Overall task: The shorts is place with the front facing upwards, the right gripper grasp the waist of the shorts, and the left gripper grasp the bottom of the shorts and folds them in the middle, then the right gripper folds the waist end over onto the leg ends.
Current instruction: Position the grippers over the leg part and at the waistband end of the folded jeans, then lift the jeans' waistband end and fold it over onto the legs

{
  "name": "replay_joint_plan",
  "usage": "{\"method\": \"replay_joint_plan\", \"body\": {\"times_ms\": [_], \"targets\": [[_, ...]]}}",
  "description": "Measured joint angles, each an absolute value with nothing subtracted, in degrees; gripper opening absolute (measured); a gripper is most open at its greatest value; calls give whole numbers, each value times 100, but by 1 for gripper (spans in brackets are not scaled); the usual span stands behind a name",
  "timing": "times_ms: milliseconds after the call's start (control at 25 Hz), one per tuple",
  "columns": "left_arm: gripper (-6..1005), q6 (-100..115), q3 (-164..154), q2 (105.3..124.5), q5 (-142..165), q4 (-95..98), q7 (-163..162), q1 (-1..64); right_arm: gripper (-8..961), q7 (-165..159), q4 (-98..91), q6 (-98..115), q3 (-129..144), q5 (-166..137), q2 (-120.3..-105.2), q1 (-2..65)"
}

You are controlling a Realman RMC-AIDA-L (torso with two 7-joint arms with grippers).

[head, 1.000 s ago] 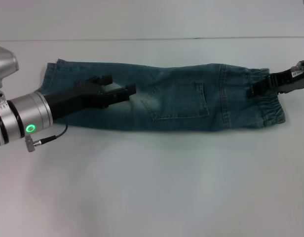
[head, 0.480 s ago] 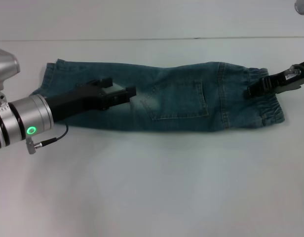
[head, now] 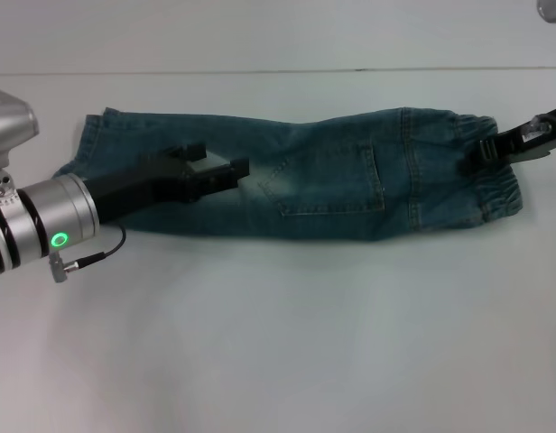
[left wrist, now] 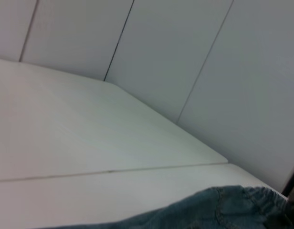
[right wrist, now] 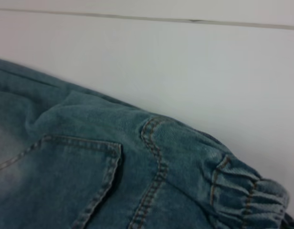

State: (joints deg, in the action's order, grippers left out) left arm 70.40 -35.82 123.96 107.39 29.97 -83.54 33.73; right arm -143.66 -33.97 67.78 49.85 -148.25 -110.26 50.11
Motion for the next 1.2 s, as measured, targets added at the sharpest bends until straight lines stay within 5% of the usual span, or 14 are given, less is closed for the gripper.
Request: {"method": "replay_joint_plan", "body": {"times_ms": [40,440,1200], "targets": [[926,7019,-3581,12397,10661,2972,-8299,3375,120,-14356,-3400,6840,4981,-14792,-10999,5017],[923,6486,-3603,12426,10325,2503,-7718,3681,75,-14263,-3462,7443,4794,-14306,-10541,5035],[918,5494,-2984,12463,6956,75,-2898,4742,67,-14207,-3941,8736,4285,-14257,-10109,5139]]}}
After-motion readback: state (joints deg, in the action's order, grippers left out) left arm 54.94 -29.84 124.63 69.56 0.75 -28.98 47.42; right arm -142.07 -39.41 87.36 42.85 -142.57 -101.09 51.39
